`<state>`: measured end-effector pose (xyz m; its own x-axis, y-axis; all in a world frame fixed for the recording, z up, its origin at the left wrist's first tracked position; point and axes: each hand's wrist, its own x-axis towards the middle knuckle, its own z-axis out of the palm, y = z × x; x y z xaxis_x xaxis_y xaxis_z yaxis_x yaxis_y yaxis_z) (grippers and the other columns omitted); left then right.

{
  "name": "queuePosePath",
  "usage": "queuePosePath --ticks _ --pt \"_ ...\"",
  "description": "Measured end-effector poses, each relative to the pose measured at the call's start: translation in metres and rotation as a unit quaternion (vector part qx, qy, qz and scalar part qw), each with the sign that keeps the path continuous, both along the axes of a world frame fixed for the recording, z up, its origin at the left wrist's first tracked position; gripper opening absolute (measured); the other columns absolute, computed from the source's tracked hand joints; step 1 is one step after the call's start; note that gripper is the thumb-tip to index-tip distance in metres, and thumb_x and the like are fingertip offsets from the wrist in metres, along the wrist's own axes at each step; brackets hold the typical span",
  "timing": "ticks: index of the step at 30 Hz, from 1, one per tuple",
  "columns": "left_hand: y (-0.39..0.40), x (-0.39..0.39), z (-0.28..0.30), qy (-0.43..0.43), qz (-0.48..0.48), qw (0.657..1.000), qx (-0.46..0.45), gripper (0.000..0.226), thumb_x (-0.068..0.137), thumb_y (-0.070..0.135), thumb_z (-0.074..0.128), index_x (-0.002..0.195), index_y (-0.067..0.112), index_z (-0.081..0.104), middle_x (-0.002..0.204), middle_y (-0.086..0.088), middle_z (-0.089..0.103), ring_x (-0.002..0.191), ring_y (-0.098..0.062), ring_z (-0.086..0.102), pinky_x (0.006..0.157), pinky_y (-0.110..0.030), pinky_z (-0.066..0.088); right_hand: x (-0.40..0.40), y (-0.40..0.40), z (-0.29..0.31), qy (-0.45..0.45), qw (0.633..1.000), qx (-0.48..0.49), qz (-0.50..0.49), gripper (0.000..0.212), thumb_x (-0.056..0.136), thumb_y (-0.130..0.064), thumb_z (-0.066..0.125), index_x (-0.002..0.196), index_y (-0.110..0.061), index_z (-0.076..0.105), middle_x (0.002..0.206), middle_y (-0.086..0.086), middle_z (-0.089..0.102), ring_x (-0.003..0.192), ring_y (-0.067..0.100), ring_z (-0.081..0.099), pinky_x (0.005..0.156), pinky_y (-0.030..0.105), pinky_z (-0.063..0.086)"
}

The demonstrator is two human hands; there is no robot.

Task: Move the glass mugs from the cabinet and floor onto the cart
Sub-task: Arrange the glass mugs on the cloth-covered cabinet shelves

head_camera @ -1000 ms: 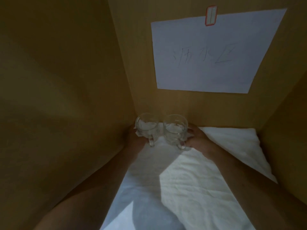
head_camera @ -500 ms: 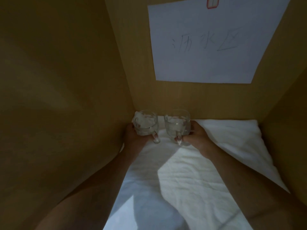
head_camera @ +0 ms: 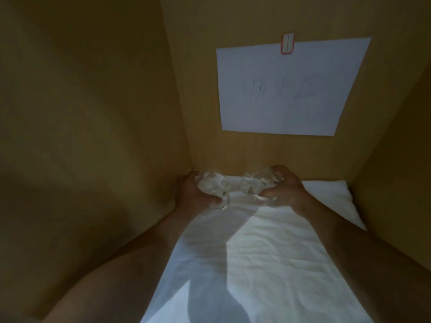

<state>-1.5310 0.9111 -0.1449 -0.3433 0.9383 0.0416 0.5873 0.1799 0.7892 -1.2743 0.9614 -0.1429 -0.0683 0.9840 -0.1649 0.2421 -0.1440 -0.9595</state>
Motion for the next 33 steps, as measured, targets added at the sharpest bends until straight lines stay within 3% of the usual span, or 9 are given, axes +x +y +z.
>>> queuePosePath --ticks 2,6,13,17,22,25,28,31,33 --pt "0.001 0.000 0.012 0.101 -0.020 0.995 0.004 0.095 0.037 0.042 0.097 0.123 0.026 0.059 0.113 0.005 0.052 0.110 -0.015 0.053 0.087 -0.028 0.047 0.001 0.005 0.004 -0.049 0.999 0.013 0.014 0.084 0.051 0.003 0.093 0.122 -0.022 0.056 0.124 0.005 0.060 0.107 0.022 0.062 0.084 0.038 0.056" --pt "0.009 0.000 0.027 0.207 -0.047 0.977 -0.019 0.100 0.041 0.036 0.097 0.128 0.021 0.049 0.123 -0.004 0.050 0.114 -0.027 0.052 0.089 -0.038 0.051 -0.004 0.013 0.012 -0.202 0.977 0.051 0.050 0.107 0.033 -0.018 0.094 0.132 -0.028 0.056 0.129 0.010 0.047 0.111 0.025 0.058 0.078 0.027 0.055" --pt "0.021 0.013 0.039 0.410 -0.069 0.907 -0.071 0.069 0.061 0.035 0.082 0.125 0.029 0.058 0.120 -0.002 0.053 0.116 -0.028 0.046 0.093 -0.043 0.042 -0.031 0.009 0.026 -0.441 0.867 0.154 0.173 0.091 0.058 -0.010 0.080 0.140 -0.029 0.046 0.135 0.002 0.042 0.117 0.029 0.046 0.094 0.039 0.050" --pt "0.032 0.017 0.038 0.406 -0.075 0.903 -0.118 0.068 0.064 0.033 0.081 0.125 0.027 0.052 0.118 -0.003 0.052 0.119 -0.028 0.045 0.093 -0.045 0.043 -0.046 0.013 0.017 -0.479 0.817 0.238 0.213 0.075 0.070 -0.019 0.076 0.140 -0.029 0.049 0.137 0.003 0.043 0.119 0.028 0.044 0.095 0.040 0.044" --pt "0.043 0.015 0.020 0.398 -0.067 0.908 -0.115 0.067 0.063 0.034 0.084 0.120 0.026 0.048 0.118 -0.004 0.051 0.119 -0.029 0.047 0.089 -0.044 0.042 -0.065 0.022 0.013 -0.524 0.785 0.241 0.226 0.082 0.072 -0.015 0.074 0.145 -0.032 0.042 0.145 0.008 0.032 0.130 0.028 0.034 0.104 0.040 0.036" --pt "0.051 0.008 0.009 0.309 -0.093 0.940 -0.111 0.076 0.066 0.040 0.085 0.133 0.028 0.050 0.135 -0.004 0.045 0.129 -0.029 0.041 0.100 -0.040 0.040 -0.071 0.025 0.009 -0.523 0.793 0.206 0.235 0.091 0.075 -0.014 0.076 0.152 -0.035 0.031 0.156 0.008 0.021 0.141 0.032 0.023 0.112 0.043 0.033" --pt "0.061 -0.001 0.017 0.216 -0.153 0.948 -0.176 0.106 0.061 0.035 0.092 0.150 0.029 0.036 0.151 -0.004 0.029 0.140 -0.028 0.031 0.112 -0.040 0.037 -0.074 0.030 0.010 -0.487 0.814 0.156 0.275 0.099 0.079 -0.010 0.073 0.155 -0.041 0.017 0.164 0.006 0.002 0.147 0.036 0.011 0.113 0.047 0.036" --pt "0.070 -0.008 0.026 0.235 -0.194 0.925 -0.229 0.117 0.059 0.026 0.095 0.154 0.028 0.028 0.154 -0.004 0.027 0.139 -0.029 0.034 0.111 -0.037 0.039 -0.075 0.035 0.009 -0.432 0.848 0.125 0.281 0.103 0.080 -0.005 0.074 0.157 -0.039 0.014 0.163 0.008 0.001 0.149 0.032 0.010 0.113 0.042 0.038" --pt "0.073 -0.010 0.022 0.217 -0.182 0.935 -0.212 0.115 0.057 0.022 0.097 0.153 0.027 0.033 0.153 -0.003 0.031 0.137 -0.026 0.039 0.105 -0.029 0.042 -0.074 0.039 0.006 -0.391 0.874 0.115 0.263 0.107 0.077 -0.001 0.076 0.158 -0.036 0.014 0.161 0.007 0.008 0.147 0.029 0.018 0.109 0.037 0.042"
